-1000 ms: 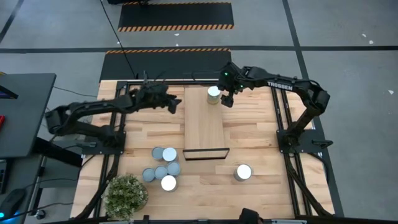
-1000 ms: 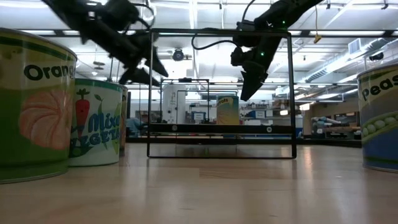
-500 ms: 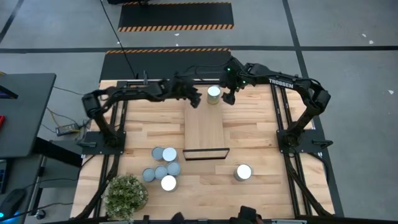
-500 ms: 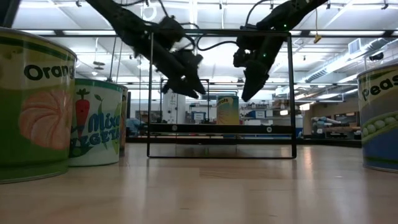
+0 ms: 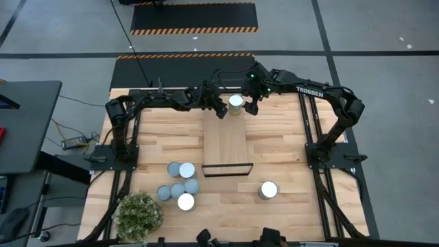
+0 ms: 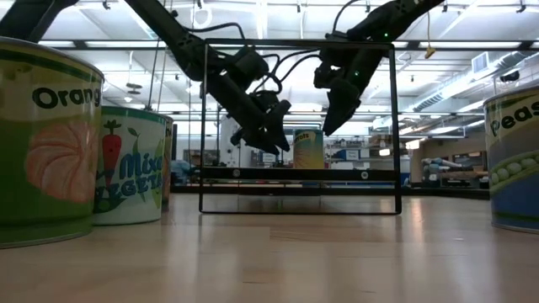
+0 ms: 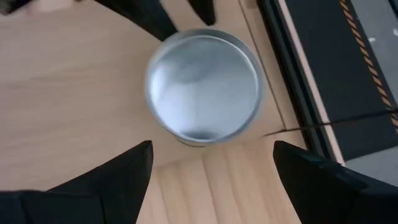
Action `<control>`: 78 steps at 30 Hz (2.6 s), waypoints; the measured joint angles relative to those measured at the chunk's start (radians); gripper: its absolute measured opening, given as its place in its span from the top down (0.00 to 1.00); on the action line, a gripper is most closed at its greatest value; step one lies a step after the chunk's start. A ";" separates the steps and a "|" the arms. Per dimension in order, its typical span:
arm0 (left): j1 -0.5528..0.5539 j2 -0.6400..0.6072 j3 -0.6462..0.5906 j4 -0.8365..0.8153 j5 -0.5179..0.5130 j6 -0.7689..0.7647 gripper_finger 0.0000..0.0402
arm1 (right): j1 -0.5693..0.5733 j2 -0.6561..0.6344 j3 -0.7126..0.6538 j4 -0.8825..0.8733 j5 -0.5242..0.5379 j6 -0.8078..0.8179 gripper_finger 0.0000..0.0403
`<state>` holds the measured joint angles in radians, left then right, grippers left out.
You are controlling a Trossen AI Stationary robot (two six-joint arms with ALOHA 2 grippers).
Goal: Pick and place cans onto a shelf
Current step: Put the canned carrots on the shelf
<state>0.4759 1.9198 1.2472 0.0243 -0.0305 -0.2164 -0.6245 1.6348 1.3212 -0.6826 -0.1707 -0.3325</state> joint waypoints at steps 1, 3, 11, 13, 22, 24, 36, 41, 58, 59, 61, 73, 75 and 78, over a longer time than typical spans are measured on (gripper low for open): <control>-0.002 0.000 0.000 0.007 -0.012 0.000 0.55 | 0.004 0.000 0.000 0.001 -0.004 0.000 0.16; -0.003 0.000 0.000 0.028 -0.019 0.001 0.55 | 0.015 0.000 0.000 0.000 -0.007 0.000 0.16; -0.003 0.000 0.001 0.063 -0.025 0.004 0.55 | 0.060 0.000 0.000 -0.021 -0.002 0.000 0.16; -0.003 0.000 0.001 0.070 -0.024 0.003 0.55 | 0.068 0.000 0.000 -0.017 -0.010 0.000 0.16; -0.003 0.000 0.001 0.052 -0.021 0.003 0.55 | 0.074 0.000 0.000 -0.034 0.050 -0.003 0.16; -0.001 -0.002 0.001 0.030 -0.021 0.003 0.55 | 0.062 0.000 0.000 -0.045 0.048 -0.001 0.16; -0.023 -0.005 0.045 -0.146 0.052 0.082 0.55 | 0.084 0.000 0.000 -0.050 0.049 0.033 0.16; -0.058 -0.005 0.068 -0.167 0.102 0.131 0.55 | 0.111 0.000 0.000 -0.043 0.117 0.064 0.16; -0.097 -0.005 0.070 -0.149 -0.081 0.230 0.55 | 0.120 0.000 0.000 0.025 0.250 0.064 0.16; -0.094 -0.005 0.070 -0.148 -0.081 0.231 0.55 | 0.114 0.000 0.000 0.026 0.252 0.068 0.16; -0.087 -0.005 0.070 -0.141 -0.081 0.243 0.55 | 0.105 0.000 0.000 0.030 0.254 0.075 0.16; -0.063 -0.005 0.070 -0.022 -0.126 0.256 0.55 | 0.097 0.000 0.000 0.093 0.301 0.079 0.16; -0.059 -0.005 0.070 -0.021 -0.128 0.256 0.55 | 0.097 0.000 0.000 0.094 0.305 0.079 0.16; -0.052 -0.005 0.070 -0.020 -0.139 0.264 0.55 | 0.097 0.000 0.000 0.106 0.316 0.079 0.16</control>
<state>0.4238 1.9148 1.3174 0.0048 -0.1697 0.0473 -0.5279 1.6352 1.3212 -0.5767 0.1451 -0.2533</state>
